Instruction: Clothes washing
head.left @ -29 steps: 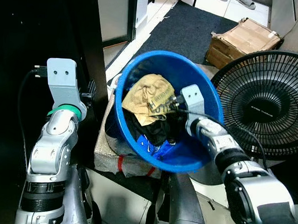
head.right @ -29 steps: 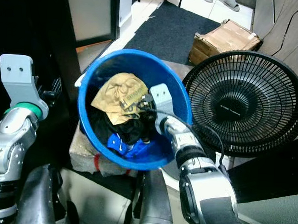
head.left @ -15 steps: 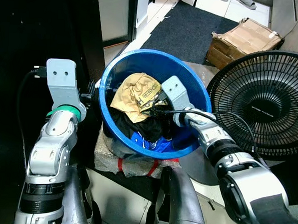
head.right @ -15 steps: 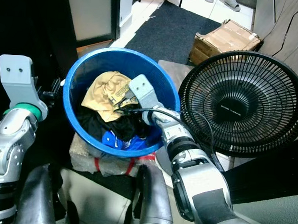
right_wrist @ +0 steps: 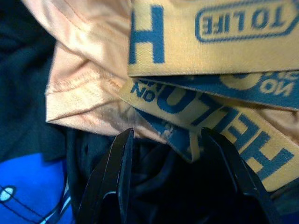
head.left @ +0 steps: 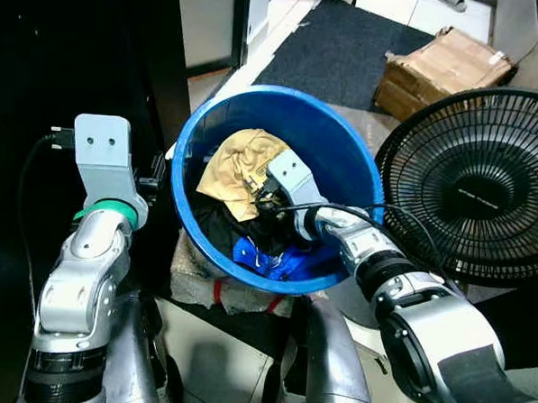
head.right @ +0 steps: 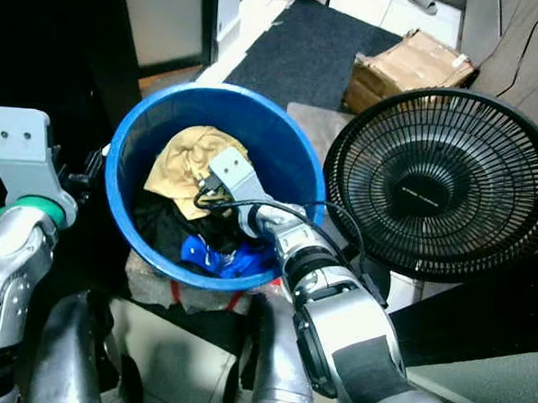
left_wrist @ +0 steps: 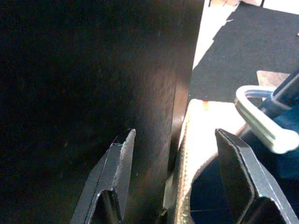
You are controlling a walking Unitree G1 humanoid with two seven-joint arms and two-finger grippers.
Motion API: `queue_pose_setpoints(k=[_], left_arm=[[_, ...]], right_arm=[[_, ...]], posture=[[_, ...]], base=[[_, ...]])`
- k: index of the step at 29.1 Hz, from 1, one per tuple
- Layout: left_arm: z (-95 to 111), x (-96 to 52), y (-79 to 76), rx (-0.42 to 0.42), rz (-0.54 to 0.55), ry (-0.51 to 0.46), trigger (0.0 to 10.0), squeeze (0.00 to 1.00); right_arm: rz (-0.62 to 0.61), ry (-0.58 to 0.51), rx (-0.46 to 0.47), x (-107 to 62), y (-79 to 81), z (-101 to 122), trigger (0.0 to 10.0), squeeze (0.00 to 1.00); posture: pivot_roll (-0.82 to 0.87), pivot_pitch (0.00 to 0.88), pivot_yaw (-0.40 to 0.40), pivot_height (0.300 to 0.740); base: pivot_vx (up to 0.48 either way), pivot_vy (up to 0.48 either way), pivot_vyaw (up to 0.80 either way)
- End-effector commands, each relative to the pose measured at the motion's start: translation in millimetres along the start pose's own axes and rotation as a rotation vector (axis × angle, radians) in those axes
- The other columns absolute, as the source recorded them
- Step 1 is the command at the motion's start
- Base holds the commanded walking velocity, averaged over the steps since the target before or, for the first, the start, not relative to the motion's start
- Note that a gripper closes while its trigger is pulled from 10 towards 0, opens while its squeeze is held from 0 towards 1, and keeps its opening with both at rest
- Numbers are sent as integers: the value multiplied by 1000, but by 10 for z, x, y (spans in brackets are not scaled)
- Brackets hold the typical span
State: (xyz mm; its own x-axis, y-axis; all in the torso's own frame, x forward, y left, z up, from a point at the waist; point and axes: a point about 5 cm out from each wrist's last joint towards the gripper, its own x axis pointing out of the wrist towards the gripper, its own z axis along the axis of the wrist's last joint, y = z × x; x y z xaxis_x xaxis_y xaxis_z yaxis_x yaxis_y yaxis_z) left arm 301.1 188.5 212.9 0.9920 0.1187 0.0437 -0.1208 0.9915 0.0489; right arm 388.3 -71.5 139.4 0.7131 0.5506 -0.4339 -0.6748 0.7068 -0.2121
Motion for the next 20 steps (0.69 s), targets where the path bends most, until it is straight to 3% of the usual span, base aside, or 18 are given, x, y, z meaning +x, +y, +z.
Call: queue_pose_setpoints(k=[1,20], left_arm=[[-60,-34,108,15,58,33,10000,0],[-77,-172,188,33,91,61,10000,0]], right_arm=[[11,70,61,-1,45,-206,10000,0],[-26,152,-19,46,154,-326,10000,0]], posture=[[210,300,-87,445],[251,348,-103,445]], base=[[0,0,0],[0,0,0]])
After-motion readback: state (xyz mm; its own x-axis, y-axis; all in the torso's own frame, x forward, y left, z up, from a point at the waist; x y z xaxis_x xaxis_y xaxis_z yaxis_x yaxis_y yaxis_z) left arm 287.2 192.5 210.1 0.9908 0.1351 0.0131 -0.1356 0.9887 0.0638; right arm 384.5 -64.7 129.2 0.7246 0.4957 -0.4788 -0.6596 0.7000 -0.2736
